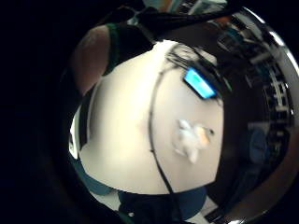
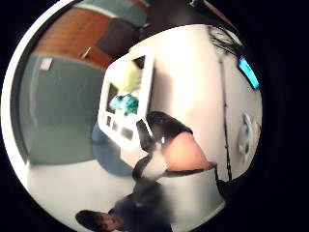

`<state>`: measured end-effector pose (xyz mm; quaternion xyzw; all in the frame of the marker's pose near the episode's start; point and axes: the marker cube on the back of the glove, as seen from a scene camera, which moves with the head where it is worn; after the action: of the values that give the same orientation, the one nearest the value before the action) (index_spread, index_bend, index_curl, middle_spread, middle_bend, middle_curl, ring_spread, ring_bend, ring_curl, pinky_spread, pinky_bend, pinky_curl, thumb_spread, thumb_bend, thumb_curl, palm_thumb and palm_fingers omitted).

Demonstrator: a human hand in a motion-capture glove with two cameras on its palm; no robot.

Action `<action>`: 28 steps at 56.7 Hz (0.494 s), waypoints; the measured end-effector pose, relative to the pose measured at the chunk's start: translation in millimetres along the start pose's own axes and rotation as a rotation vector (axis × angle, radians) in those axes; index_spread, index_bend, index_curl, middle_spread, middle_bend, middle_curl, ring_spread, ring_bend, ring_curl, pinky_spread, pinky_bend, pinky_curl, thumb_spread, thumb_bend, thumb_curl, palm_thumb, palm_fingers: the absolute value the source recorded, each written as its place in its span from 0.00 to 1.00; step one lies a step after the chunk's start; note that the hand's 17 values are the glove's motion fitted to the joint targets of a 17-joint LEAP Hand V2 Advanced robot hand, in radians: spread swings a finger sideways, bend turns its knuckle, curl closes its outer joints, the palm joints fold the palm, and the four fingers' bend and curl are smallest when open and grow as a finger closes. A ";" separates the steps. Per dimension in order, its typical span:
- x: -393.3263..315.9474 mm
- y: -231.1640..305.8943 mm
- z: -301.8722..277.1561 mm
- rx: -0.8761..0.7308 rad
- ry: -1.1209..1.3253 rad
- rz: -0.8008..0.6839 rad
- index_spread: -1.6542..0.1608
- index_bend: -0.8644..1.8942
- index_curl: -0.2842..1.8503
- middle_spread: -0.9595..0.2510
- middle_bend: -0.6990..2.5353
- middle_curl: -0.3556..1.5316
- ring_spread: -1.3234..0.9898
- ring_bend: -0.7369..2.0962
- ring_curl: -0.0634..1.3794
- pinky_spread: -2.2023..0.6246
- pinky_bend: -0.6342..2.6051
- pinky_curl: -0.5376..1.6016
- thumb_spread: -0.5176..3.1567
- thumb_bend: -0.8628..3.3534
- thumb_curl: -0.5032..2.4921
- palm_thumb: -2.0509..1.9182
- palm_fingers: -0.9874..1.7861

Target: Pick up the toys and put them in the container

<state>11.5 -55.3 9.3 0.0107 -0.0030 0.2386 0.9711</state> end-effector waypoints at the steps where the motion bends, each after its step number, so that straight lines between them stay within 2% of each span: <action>1: 15.3 1.2 0.1 -0.004 0.015 0.030 0.78 0.38 0.35 0.79 0.27 0.40 0.56 0.34 0.23 0.80 0.45 0.42 0.47 0.20 0.29 0.53 0.34; 6: 88.9 3.4 15.2 -0.050 0.104 0.143 0.77 0.37 0.34 0.79 0.26 0.39 0.57 0.32 0.23 0.80 0.46 0.43 0.47 0.20 0.29 0.53 0.32; 11: 123.8 13.0 56.9 -0.100 0.115 0.255 0.76 0.37 0.34 0.81 0.25 0.37 0.58 0.31 0.22 0.80 0.47 0.43 0.47 0.20 0.28 0.52 0.30; 16: 128.0 33.4 99.8 -0.287 0.033 0.416 0.76 0.37 0.33 0.82 0.23 0.34 0.59 0.31 0.21 0.81 0.49 0.44 0.47 0.20 0.28 0.51 0.28; 20: 136.2 35.1 123.1 -0.396 0.048 0.453 0.75 0.37 0.32 0.83 0.23 0.32 0.60 0.31 0.20 0.81 0.51 0.44 0.46 0.19 0.28 0.51 0.27; 24: 145.3 27.4 137.7 -0.373 0.113 0.474 0.75 0.37 0.32 0.84 0.23 0.31 0.61 0.30 0.19 0.81 0.53 0.45 0.45 0.20 0.27 0.51 0.26; 28: 149.1 23.9 143.6 -0.277 0.139 0.475 0.75 0.39 0.32 0.84 0.22 0.29 0.61 0.30 0.18 0.81 0.56 0.46 0.46 0.21 0.28 0.53 0.27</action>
<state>132.5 31.8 154.9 -0.1398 0.0287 0.4569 0.8780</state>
